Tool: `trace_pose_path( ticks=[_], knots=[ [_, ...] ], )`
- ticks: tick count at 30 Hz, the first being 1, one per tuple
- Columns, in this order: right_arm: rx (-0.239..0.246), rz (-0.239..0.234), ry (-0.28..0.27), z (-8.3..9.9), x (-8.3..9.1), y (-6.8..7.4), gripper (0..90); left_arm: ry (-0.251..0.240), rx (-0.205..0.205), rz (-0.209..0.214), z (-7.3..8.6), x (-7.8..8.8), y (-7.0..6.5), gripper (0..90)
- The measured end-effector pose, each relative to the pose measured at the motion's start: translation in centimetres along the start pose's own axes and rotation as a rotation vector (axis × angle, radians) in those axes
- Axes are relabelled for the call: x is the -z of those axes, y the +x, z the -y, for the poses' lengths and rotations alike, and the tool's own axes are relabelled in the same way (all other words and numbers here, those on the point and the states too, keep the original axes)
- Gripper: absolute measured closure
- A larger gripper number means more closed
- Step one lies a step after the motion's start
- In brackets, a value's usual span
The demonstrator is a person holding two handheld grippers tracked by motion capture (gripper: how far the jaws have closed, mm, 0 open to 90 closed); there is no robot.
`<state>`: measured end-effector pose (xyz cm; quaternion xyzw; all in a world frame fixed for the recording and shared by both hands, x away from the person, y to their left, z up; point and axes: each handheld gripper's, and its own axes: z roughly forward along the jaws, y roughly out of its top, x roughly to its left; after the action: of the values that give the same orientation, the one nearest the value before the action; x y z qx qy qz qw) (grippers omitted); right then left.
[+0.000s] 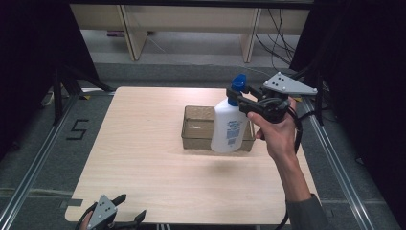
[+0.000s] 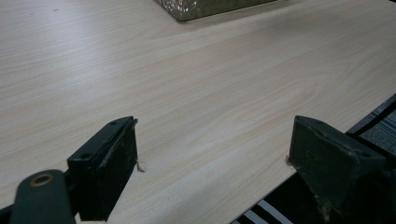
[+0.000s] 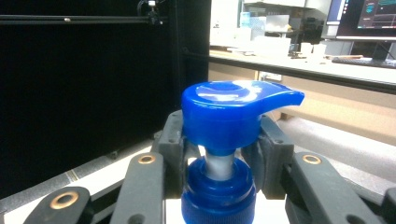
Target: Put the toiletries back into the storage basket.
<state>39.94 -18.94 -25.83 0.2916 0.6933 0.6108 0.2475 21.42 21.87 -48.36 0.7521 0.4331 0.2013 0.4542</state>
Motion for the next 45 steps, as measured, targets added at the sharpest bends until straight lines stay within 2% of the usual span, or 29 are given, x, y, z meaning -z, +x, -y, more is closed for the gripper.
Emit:
trace_pose_path(
  ticks=[10,12,15,19,22,29,33,36,38,39,43,45],
  knots=[
    [-0.014,0.056,0.003,-0.7,-0.6,-2.2,61.9,0.002,-0.001,0.0,0.0,0.0,0.0,14.8],
    [-0.035,0.059,0.013,-0.8,-0.8,-2.5,61.9,-0.003,-0.002,0.005,0.0,-0.1,0.0,14.8],
    [-0.037,0.079,0.012,-0.6,-1.1,-3.3,61.9,-0.007,0.004,0.008,0.0,-0.1,0.0,14.8],
    [-0.068,0.101,0.022,-0.3,-1.6,-4.3,61.9,-0.01,0.004,0.015,0.1,-0.2,0.0,14.8],
    [-0.061,0.116,0.026,-0.1,-1.9,-5.0,61.9,-0.006,0.005,0.01,0.1,-0.1,-0.1,14.9],
    [-0.08,0.138,0.026,0.2,-2.5,-6.1,61.9,0.0,0.002,0.006,0.0,0.0,0.0,14.9],
    [-0.075,0.155,0.038,0.6,-2.8,-6.5,61.9,-0.015,0.005,0.018,0.0,-0.1,0.0,14.8],
    [-0.072,0.168,0.043,0.8,-3.0,-6.8,61.9,0.003,0.007,0.015,0.0,0.0,-0.1,14.9],
    [-0.066,0.178,0.045,0.9,-3.1,-6.9,61.9,-0.005,0.011,0.028,0.0,0.0,-0.1,14.8],
    [-0.069,0.181,0.047,1.0,-3.1,-7.0,61.9,-0.004,0.038,0.043,0.1,-0.1,-0.2,14.8],
    [-0.071,0.181,0.049,1.5,-3.1,-7.3,61.9,-0.013,0.019,0.029,0.1,-0.1,-0.1,14.8],
    [-0.091,0.183,0.053,1.9,-3.0,-7.4,61.9,-0.002,0.023,0.016,0.0,0.0,-0.2,14.9]
  ],
)
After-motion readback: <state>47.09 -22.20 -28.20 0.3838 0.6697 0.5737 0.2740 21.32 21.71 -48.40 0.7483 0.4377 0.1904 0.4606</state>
